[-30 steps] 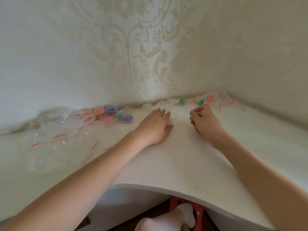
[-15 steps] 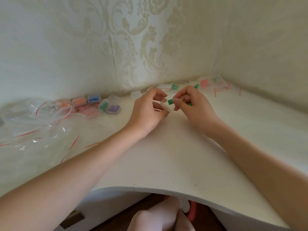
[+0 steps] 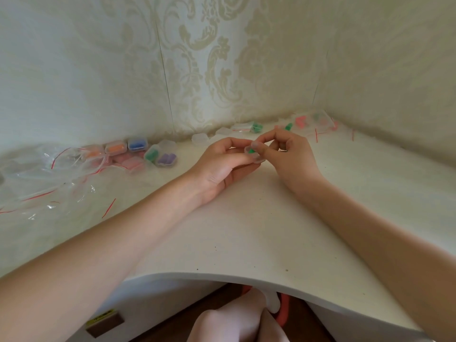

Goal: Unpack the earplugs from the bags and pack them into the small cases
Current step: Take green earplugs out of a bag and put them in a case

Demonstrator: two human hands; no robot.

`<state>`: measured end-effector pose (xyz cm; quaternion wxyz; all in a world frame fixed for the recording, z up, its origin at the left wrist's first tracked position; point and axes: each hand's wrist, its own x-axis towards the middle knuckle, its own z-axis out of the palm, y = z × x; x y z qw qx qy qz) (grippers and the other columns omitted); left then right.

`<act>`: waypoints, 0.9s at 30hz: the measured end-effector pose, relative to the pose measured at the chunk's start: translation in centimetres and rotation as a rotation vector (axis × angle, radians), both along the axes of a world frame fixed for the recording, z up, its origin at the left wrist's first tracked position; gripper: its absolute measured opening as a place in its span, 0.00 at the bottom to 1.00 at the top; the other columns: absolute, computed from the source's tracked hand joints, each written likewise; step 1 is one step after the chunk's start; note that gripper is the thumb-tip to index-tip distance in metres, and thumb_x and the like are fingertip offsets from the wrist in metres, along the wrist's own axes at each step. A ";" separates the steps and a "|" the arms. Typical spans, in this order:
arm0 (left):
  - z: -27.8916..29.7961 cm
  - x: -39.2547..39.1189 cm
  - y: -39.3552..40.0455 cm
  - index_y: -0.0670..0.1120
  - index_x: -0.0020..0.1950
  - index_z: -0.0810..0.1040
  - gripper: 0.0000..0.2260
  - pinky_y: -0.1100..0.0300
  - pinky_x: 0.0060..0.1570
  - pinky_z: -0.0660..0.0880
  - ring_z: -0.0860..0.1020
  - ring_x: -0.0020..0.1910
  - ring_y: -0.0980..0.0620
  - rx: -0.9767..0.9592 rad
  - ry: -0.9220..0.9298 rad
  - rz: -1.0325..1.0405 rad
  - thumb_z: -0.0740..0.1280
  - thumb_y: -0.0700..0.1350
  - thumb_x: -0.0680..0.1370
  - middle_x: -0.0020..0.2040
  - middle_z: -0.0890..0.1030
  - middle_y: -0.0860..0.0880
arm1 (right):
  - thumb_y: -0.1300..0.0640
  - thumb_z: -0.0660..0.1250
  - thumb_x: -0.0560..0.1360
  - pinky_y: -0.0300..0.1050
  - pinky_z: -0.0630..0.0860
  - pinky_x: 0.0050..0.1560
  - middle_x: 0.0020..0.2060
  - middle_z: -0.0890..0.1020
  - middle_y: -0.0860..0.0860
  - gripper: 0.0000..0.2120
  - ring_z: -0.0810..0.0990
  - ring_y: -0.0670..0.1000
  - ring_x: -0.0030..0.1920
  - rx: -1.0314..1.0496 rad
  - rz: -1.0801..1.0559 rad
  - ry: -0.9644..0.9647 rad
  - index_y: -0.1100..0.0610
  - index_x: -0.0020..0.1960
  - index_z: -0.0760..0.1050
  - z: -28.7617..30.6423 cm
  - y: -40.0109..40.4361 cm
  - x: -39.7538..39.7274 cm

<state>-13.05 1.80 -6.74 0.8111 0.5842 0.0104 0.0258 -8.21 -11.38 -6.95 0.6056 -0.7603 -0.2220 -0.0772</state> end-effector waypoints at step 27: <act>0.0 0.0 -0.1 0.42 0.40 0.70 0.07 0.56 0.46 0.80 0.84 0.43 0.45 0.153 0.001 0.187 0.63 0.33 0.76 0.44 0.83 0.37 | 0.56 0.67 0.75 0.41 0.62 0.34 0.30 0.66 0.44 0.02 0.66 0.43 0.31 -0.439 -0.106 -0.400 0.50 0.45 0.77 0.2 -0.2 -0.3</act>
